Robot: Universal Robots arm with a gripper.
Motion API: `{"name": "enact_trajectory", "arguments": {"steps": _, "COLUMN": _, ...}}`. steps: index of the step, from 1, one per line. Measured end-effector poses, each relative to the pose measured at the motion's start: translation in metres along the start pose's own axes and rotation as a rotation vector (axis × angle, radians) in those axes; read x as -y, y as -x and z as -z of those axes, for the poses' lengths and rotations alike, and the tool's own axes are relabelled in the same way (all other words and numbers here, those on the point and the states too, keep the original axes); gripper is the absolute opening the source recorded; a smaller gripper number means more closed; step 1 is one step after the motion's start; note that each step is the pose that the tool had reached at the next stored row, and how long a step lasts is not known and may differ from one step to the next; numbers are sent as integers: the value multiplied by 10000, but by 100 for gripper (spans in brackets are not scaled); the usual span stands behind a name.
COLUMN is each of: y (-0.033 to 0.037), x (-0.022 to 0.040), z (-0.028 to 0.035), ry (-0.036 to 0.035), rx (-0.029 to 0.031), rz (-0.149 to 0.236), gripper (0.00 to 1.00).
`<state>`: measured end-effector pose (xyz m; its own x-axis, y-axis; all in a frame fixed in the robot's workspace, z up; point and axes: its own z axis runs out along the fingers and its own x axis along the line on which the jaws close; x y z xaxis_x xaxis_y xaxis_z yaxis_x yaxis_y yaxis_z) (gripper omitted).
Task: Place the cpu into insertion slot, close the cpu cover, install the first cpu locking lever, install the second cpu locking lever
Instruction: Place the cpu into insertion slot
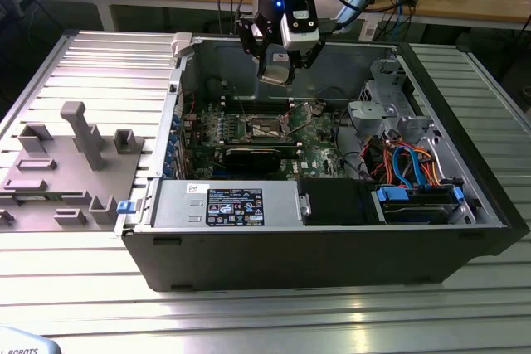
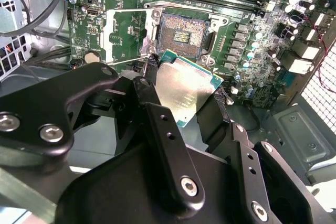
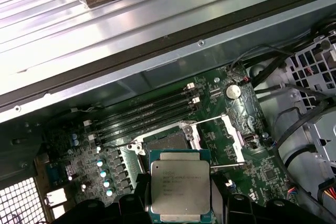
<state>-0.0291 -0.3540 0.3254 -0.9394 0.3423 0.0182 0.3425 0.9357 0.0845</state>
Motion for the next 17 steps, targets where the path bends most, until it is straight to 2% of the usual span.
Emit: {"name": "enact_trajectory", "arguments": {"steps": 17, "y": 0, "x": 0, "z": -1, "ry": 4, "rx": 16, "rz": -189, "gripper": 54}}
